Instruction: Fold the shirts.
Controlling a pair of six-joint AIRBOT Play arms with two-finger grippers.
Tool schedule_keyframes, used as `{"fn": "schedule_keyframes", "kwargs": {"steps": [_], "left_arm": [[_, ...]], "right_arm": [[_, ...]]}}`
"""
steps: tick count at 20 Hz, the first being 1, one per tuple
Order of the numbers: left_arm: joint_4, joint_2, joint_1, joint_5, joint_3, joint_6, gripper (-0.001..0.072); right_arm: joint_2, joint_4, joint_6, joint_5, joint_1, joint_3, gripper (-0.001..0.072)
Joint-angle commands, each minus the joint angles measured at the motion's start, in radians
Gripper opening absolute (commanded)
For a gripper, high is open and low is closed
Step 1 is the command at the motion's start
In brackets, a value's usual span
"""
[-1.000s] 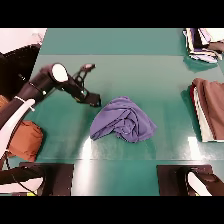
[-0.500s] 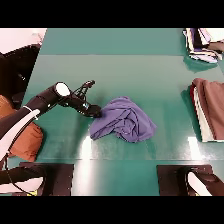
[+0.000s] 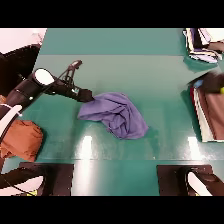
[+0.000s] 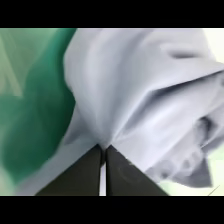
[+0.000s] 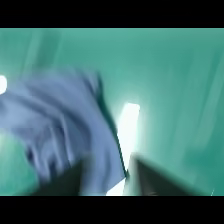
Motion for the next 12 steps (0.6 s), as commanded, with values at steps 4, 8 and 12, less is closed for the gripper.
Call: {"fn": "schedule_keyframes", "kwargs": {"steps": [4, 8, 12], "left_arm": [[0.069, 0.029, 0.017, -0.038, 0.037, 0.001, 0.0025], [0.075, 0.029, 0.017, -0.037, 0.037, 0.001, 0.0025], [0.075, 0.029, 0.018, -0.037, 0.037, 0.001, 0.0025]], "right_arm": [[-0.135, 0.11, -0.027, -0.166, 0.055, -0.52, 0.0451], [-0.302, 0.186, -0.049, -0.312, 0.206, -0.552, 0.0451], [-0.46, 0.186, -0.049, -0.361, 0.344, -0.437, 0.043]]}}
